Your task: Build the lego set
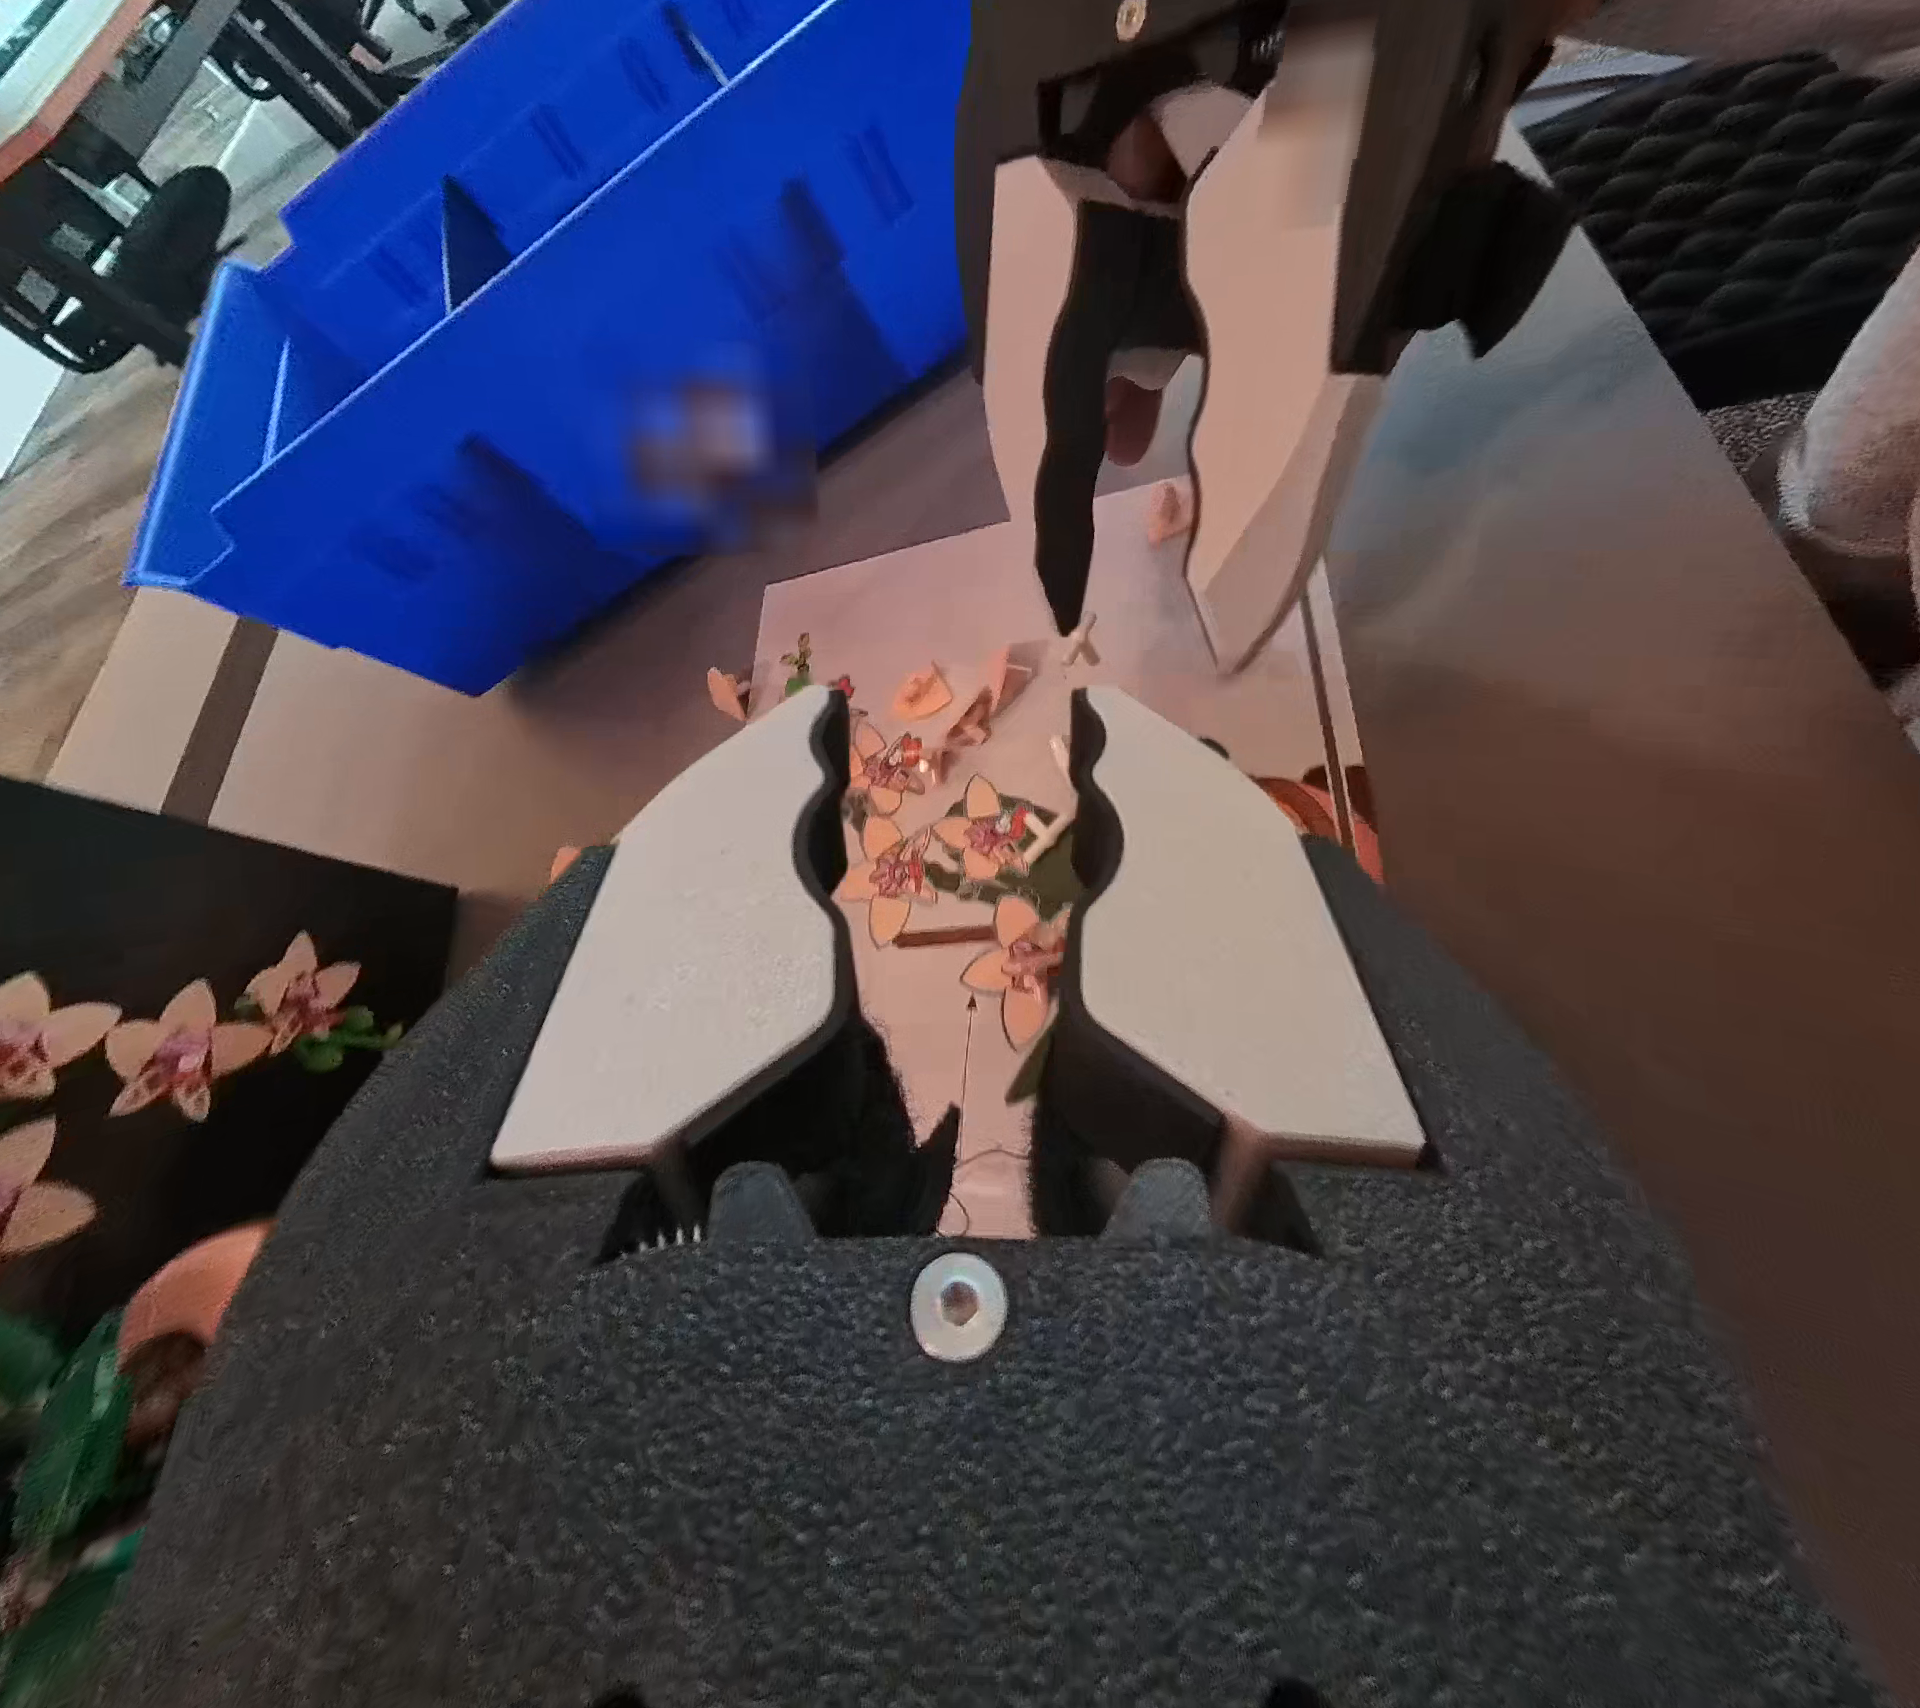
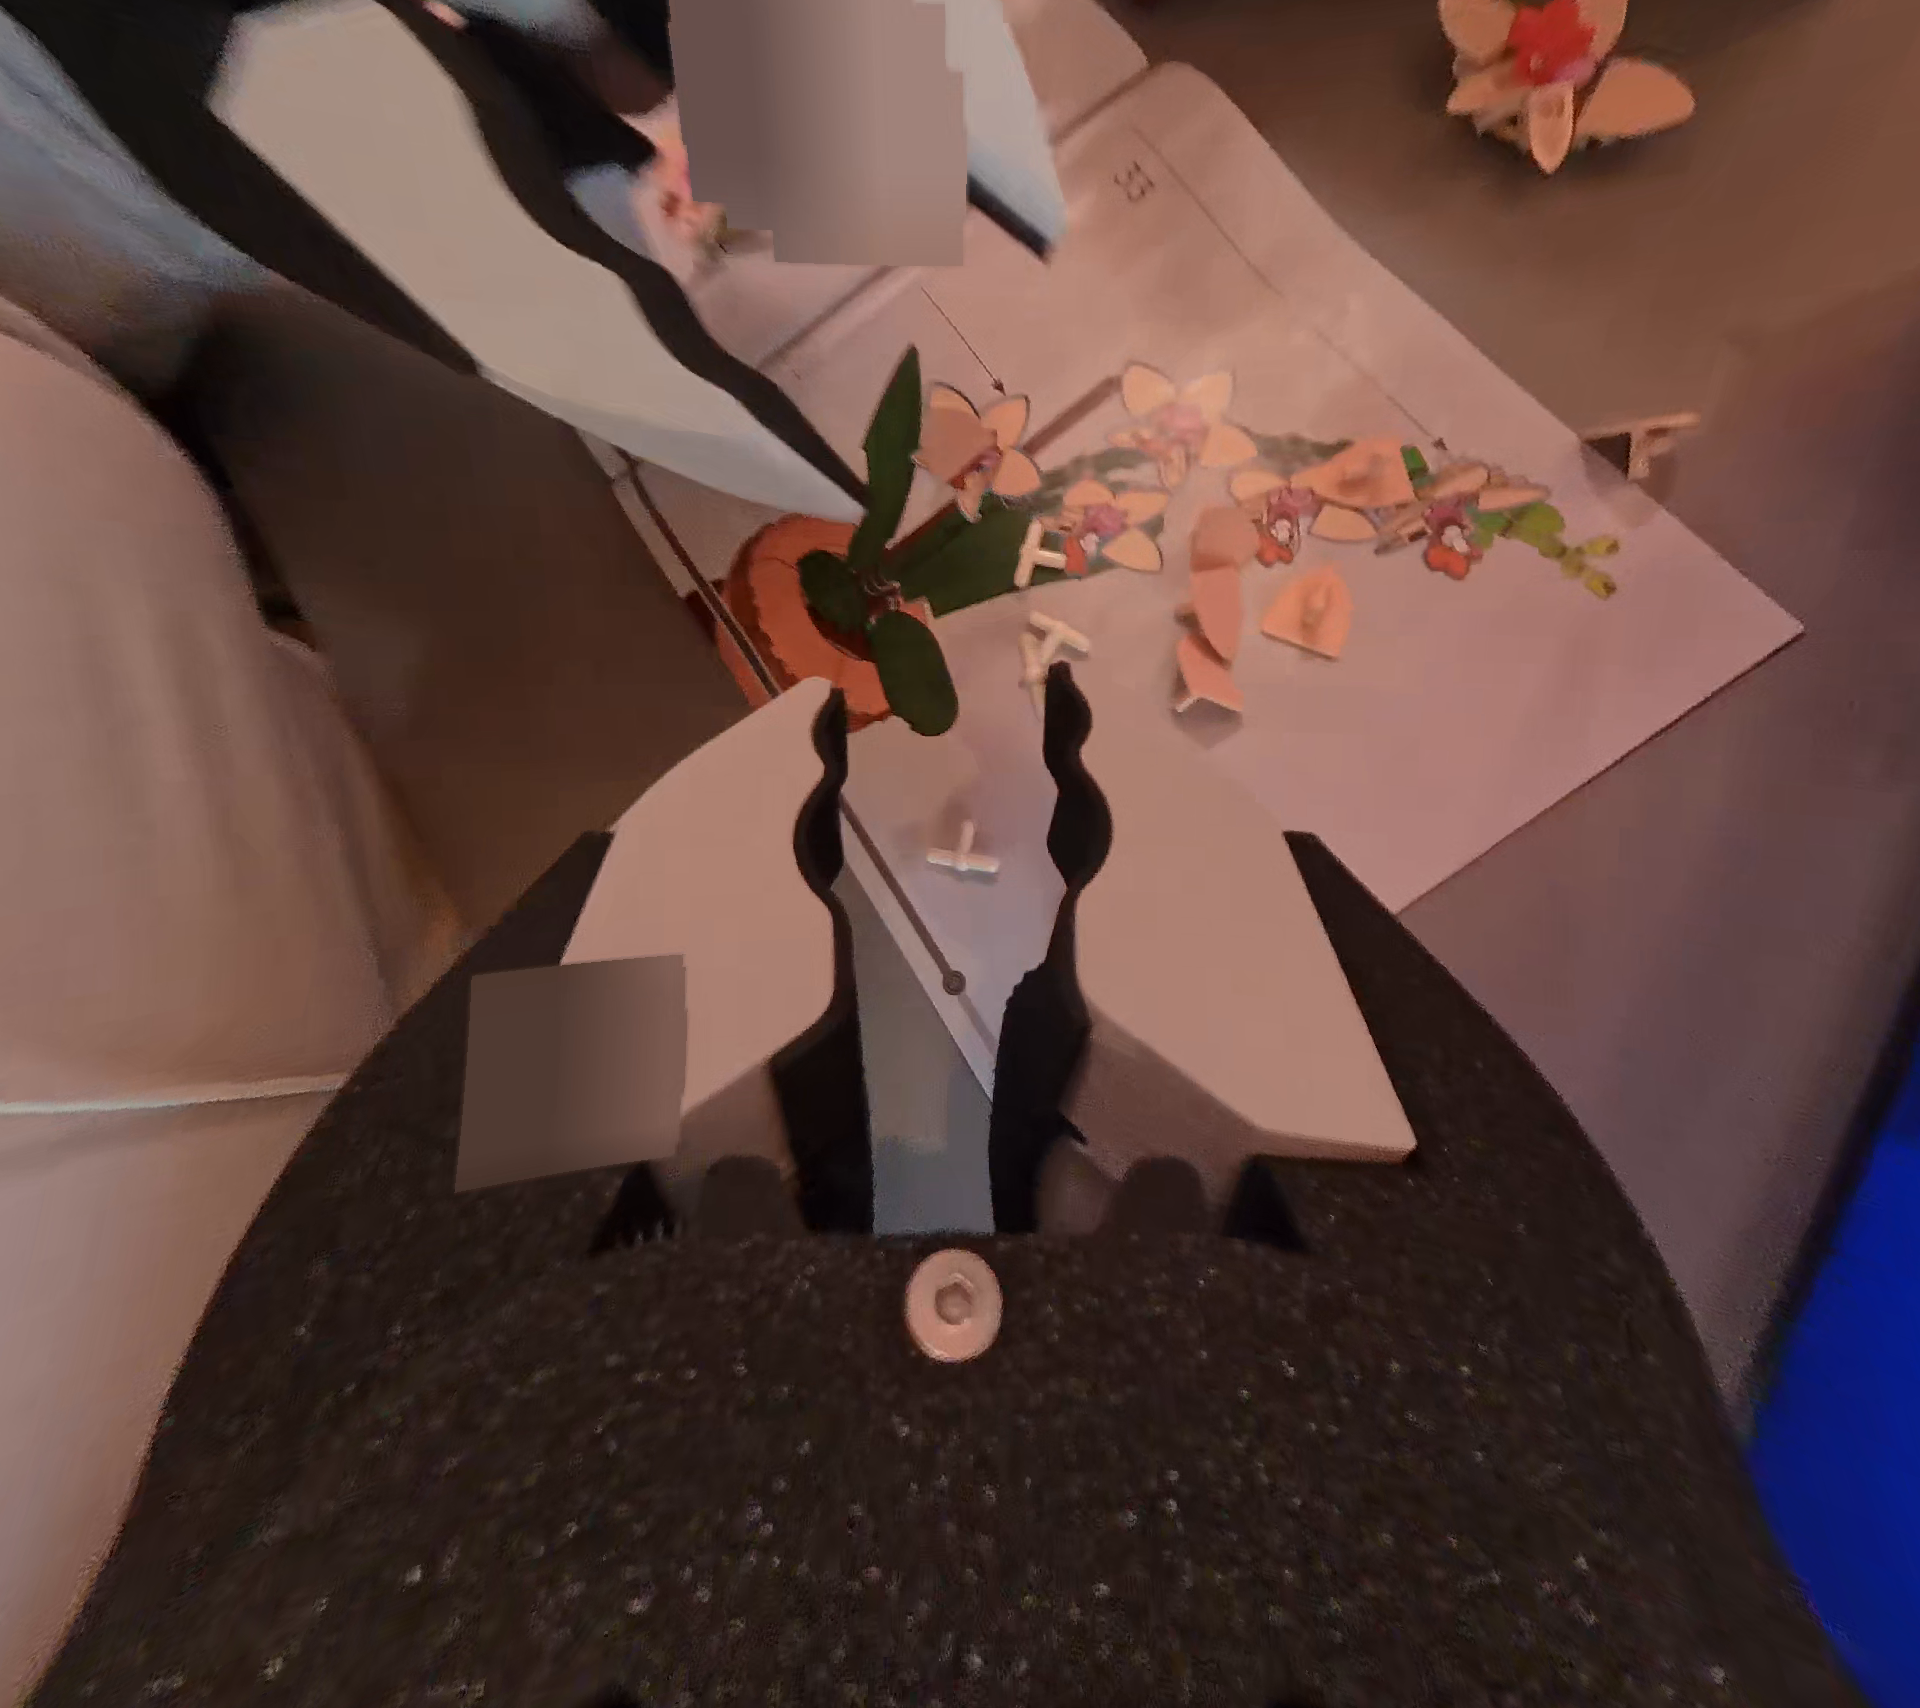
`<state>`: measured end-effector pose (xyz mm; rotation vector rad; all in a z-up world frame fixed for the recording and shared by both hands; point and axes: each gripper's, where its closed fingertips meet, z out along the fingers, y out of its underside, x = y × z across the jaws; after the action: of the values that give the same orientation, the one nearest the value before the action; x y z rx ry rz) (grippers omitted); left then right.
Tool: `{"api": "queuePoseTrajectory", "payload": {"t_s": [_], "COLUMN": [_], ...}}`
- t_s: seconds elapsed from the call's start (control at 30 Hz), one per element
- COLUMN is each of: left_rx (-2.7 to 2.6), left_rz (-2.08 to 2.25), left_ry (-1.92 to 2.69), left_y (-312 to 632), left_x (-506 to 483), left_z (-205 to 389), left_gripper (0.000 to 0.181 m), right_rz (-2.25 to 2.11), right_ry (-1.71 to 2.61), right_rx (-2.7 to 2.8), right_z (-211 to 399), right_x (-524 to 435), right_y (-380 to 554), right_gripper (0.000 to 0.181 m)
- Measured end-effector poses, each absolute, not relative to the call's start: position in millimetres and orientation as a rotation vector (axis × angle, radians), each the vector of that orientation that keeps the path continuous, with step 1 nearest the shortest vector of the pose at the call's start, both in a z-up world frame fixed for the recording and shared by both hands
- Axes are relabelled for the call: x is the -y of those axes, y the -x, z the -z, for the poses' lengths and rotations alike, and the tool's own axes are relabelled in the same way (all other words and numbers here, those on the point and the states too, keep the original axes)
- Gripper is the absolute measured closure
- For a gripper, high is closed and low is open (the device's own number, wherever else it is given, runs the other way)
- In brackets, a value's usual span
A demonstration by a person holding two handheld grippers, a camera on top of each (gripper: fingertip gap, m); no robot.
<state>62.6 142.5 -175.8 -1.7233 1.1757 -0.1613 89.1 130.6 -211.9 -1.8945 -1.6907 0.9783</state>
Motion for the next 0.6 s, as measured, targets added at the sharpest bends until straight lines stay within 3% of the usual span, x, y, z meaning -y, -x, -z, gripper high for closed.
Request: {"api": "queuePoseTrajectory", "payload": {"t_s": [0.3, 0.6], "left_rx": [-1.389, -1.390], "left_rz": [0.229, 0.195], "left_ry": [1.791, 1.829], "left_y": [-87.5, -82.7], "left_x": [-145.1, -153.2], "left_z": [211.3, 211.2], "left_gripper": [0.159, 0.159], "right_rz": [-1.210, -1.295], "right_ry": [1.833, 1.803], "right_rx": [1.637, 1.621], "right_z": [200.5, 201.4], "right_x": [-128.3, -131.2], "right_y": [-83.5, -83.1], "right_gripper": [0.130, 0.131]}}
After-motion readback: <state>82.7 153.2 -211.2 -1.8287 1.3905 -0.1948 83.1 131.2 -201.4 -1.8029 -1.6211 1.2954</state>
